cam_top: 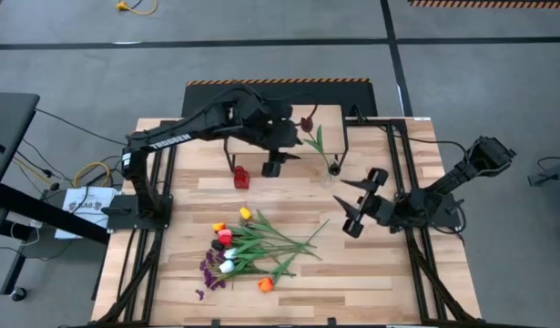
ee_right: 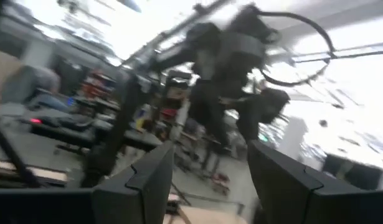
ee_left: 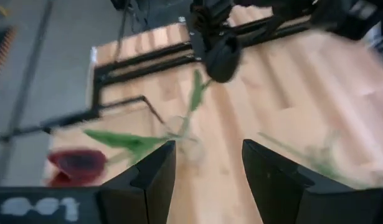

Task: Pick and place flowers into a vace then onto a shelf
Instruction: Put the orange flower into the transparent vase

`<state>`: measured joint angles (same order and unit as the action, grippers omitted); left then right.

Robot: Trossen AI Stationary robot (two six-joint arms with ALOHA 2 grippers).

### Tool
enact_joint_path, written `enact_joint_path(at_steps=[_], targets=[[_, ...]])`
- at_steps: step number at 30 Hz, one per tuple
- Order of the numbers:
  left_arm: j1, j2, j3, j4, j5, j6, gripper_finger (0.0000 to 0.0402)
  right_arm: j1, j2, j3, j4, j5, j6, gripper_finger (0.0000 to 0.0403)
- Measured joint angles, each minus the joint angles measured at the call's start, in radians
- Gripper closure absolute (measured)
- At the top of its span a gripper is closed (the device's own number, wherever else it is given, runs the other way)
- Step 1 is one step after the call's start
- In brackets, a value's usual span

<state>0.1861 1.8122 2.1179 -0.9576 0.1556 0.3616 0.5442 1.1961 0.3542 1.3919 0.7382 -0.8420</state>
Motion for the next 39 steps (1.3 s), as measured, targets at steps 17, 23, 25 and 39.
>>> enact_joint_path(at_steps=[17,23,25,39], targets=[[-0.217,-0.549,-0.473,0.306,-0.255,-0.286,0.0226,-0.029,0.225,0.477,-0.730,-0.031,0.263,0.0227],[-0.283,-0.837,-0.852,0.549,-0.336,-0.357,0.0226,-0.037,0.282,0.598,-1.034,-0.099,0.430,0.0228],[-0.295,-0.915,-0.963,0.609,-0.331,-0.384,0.0226,-0.050,0.300,0.638,-1.154,-0.172,0.503,0.0230],[-0.333,-1.145,-1.338,0.857,-0.305,-0.482,0.0226,-0.116,0.562,0.840,-1.589,-0.492,0.741,0.0249]])
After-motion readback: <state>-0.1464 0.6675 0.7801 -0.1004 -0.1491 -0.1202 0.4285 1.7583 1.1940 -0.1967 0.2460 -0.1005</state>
